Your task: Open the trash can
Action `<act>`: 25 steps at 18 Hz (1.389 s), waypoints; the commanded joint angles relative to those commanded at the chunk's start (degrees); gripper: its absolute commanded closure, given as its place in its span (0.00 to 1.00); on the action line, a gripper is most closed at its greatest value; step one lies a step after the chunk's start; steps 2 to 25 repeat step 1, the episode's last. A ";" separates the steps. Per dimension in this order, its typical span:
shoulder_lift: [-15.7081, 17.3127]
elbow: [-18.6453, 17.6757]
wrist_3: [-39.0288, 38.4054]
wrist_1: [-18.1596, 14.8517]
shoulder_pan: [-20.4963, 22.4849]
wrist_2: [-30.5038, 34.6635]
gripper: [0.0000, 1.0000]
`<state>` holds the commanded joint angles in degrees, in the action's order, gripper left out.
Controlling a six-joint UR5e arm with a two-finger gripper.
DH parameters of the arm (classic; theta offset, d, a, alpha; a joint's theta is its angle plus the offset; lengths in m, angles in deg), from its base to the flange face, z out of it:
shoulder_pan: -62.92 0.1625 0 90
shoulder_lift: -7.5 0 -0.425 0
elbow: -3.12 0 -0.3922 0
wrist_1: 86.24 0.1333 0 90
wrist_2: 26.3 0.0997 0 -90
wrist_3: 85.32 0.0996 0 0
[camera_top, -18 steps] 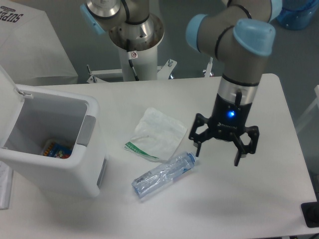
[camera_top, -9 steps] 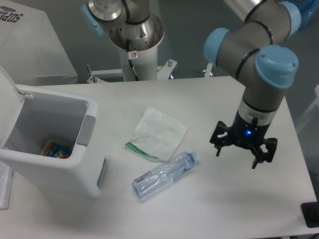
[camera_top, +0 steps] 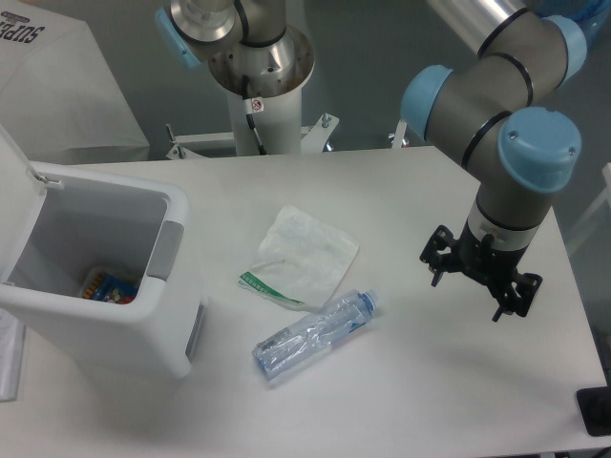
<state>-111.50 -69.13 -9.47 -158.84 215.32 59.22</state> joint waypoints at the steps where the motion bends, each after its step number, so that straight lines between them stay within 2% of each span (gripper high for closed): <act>1: 0.00 -0.26 0.00 0.09 0.00 0.09 0.00; 25: 0.00 -0.26 0.00 0.09 0.00 0.09 0.00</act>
